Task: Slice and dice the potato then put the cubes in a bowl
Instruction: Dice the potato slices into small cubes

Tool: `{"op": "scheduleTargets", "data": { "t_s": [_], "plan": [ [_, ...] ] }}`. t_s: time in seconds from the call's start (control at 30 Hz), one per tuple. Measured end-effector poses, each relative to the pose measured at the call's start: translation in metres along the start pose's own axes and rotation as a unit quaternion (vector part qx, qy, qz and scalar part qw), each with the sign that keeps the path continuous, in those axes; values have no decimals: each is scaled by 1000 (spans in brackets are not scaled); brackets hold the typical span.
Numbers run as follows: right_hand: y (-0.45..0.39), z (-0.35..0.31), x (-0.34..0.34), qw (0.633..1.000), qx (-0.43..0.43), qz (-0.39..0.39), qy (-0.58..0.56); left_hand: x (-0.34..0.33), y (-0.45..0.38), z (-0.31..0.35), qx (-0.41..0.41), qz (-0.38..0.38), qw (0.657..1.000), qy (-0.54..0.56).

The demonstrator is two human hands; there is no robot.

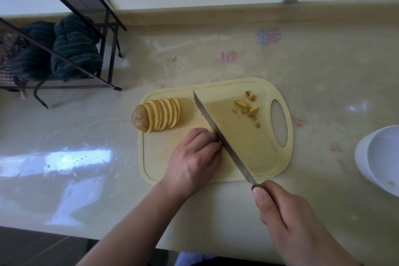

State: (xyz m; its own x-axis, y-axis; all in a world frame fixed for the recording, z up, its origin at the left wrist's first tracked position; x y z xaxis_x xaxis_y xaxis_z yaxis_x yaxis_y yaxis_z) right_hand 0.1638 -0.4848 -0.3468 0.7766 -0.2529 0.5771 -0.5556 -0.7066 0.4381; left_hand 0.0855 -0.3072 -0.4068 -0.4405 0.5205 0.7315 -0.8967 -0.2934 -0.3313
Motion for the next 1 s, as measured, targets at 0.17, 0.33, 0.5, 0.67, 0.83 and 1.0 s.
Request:
{"op": "scheduleTargets", "data": {
  "t_s": [0.17,0.33,0.5,0.67,0.83,1.0],
  "plan": [
    [11,8,-1,999,-29,-22,9,0,-1,-2,-1,-15,1000,3],
    [12,3,-4,998,-28,-23,43,1,0,-3,2,-9,1000,13],
    [-19,-6,-8,999,4,-5,32,1,-1,-1,-5,-6,1000,13],
    [-21,-2,-4,1000,-12,-7,-22,3,2,1,-19,-1,1000,-1],
    [-8,1,-4,998,-31,-20,-52,5,10,1,-14,4,1000,2],
    [1,-4,-3,999,-15,-23,-44,4,9,0,-8,6,1000,9]
  ]
}}
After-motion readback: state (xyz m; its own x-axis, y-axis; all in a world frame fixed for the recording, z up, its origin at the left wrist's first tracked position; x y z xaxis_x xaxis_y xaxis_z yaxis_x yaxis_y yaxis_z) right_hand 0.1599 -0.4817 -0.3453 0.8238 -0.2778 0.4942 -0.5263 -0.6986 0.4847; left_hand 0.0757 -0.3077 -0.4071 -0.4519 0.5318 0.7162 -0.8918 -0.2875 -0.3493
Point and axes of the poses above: each hand's wrist, its own y-axis away from the middle knuckle, its own x-axis out of the back of the hand, z = x × y, the point moved 4 cm from there along -y, towards the middle knuckle, and after that the axes turned 5 degrees about y, right-handed, at the moved point
